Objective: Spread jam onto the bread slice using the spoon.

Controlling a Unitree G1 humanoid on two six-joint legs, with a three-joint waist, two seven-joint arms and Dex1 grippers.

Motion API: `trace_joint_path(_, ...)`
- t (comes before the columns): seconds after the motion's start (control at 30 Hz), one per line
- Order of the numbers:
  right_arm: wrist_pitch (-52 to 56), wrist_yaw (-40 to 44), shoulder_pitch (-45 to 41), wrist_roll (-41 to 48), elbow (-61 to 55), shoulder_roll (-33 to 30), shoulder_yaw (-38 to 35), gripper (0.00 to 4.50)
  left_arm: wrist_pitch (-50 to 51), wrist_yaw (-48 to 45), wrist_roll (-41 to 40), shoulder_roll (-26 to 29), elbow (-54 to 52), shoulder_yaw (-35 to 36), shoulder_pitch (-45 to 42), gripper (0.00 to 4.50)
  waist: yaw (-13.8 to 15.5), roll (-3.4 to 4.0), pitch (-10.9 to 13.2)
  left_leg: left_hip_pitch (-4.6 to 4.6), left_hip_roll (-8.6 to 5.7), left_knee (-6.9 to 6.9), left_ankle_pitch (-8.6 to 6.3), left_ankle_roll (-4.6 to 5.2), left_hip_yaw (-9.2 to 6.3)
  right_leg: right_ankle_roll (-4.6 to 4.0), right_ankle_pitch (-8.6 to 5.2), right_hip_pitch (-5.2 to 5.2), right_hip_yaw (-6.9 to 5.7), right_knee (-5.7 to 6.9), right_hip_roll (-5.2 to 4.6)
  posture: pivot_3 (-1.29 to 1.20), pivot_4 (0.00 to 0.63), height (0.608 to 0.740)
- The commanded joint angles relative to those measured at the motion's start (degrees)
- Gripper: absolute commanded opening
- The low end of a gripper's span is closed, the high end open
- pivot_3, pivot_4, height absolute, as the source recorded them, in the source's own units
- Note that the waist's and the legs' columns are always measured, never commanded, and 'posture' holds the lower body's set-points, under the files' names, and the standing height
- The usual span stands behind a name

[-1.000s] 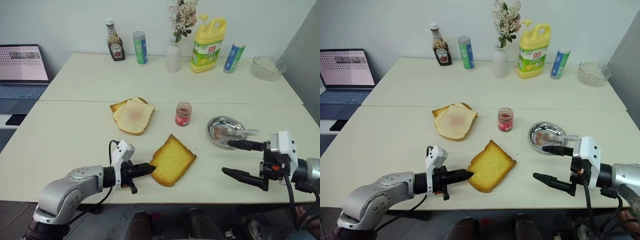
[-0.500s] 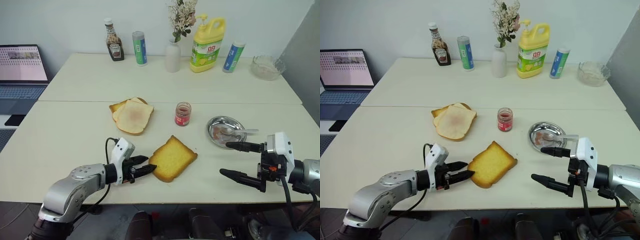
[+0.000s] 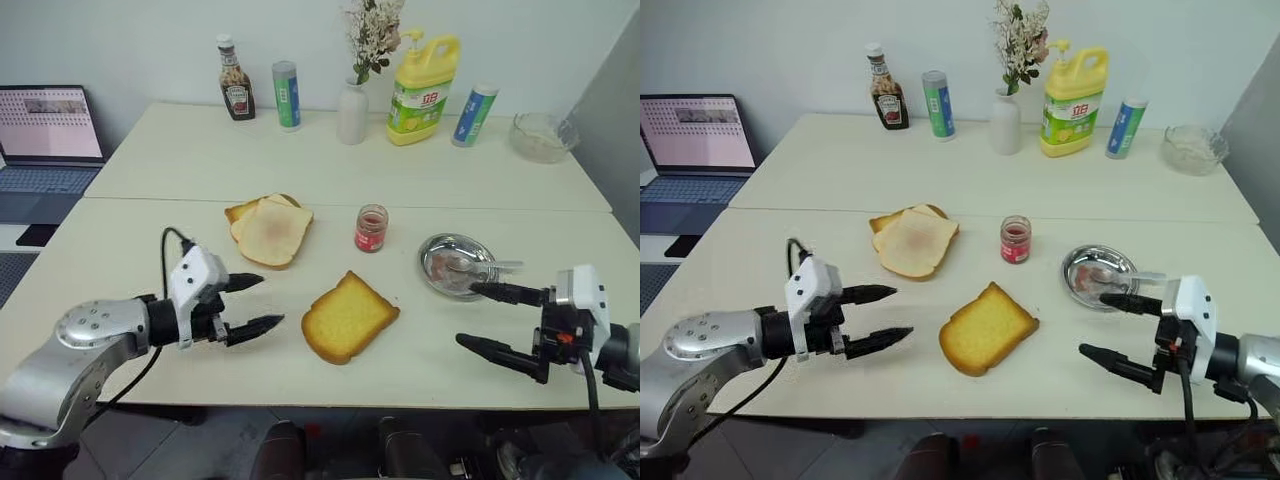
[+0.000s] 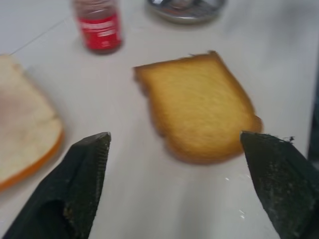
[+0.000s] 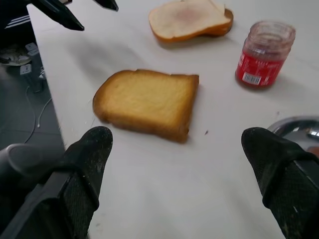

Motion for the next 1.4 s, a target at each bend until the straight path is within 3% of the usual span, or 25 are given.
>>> trace_joint_path(0.03,-2.9,2.6,0.3,-2.0,-2.7,-2.0,-2.2,4.5,-3.1,-2.2,1.2,0.3,-1.2,-2.6,-5.2,4.47,-0.2,0.02,0.0,0.01,0.01,0.02,0.0,0.0,0.01,0.02,0.01,0.0,0.0,0.02,0.01,0.0,0.15,0.74)
trace_joint_path(0.27,-1.4,-1.2,-1.3,0.9,-3.7,-0.2,-5.5,4.5,-4.3,-3.9,2.5,-1.6,0.6,-7.5,-13.5,4.47,-0.6,-0.01,0.0,0.06,0.07,0.01,0.0,0.0,-0.04,0.27,0.16,0.0,-0.01,0.11,0.14,0.0,0.15,0.74)
trace_joint_path(0.47,8.8,-23.9,-1.1,13.0,-0.4,13.1,-13.3,4.5,-4.2,-5.5,1.9,-5.0,0.6,-11.3,-20.4,4.47,-0.2,-0.11,0.0,-0.04,0.03,0.05,0.0,0.0,-0.12,0.3,0.17,0.02,-0.06,0.06,0.11,0.0,0.15,0.74)
trace_joint_path(0.6,9.6,-40.8,-7.8,11.9,4.2,22.7,-11.7,4.5,-7.4,-6.6,5.8,-5.6,1.7,-14.5,-21.5,4.47,-0.9,0.0,0.0,0.01,0.04,0.06,0.0,0.0,-0.06,0.3,0.18,0.01,0.02,0.13,0.12,0.0,0.15,0.74)
trace_joint_path(0.7,7.9,-46.7,-13.2,10.5,10.2,28.3,-10.1,4.5,-8.2,-7.0,7.1,-6.6,2.5,-16.4,-22.3,4.47,-1.3,0.05,0.0,0.07,0.05,0.06,0.0,0.0,0.01,0.26,0.2,-0.01,0.11,0.18,0.16,0.0,0.15,0.74)
trace_joint_path(1.17,2.1,-44.7,-29.2,5.9,37.5,31.3,-7.2,4.5,-2.7,-3.8,7.4,-10.8,2.5,-18.0,-23.9,4.47,-1.0,0.16,0.1,-0.01,0.09,0.0,0.0,0.02,-0.01,0.27,0.2,-0.12,0.09,0.2,0.25,0.0,0.15,0.74)
trace_joint_path(1.4,1.4,-44.4,-33.3,6.2,42.3,32.3,-7.8,4.5,-2.4,-3.6,7.8,-11.1,2.9,-18.2,-24.4,4.47,-0.8,0.18,0.1,-0.04,0.09,0.0,0.0,0.02,-0.01,0.27,0.2,-0.13,0.08,0.21,0.25,0.0,0.15,0.74)
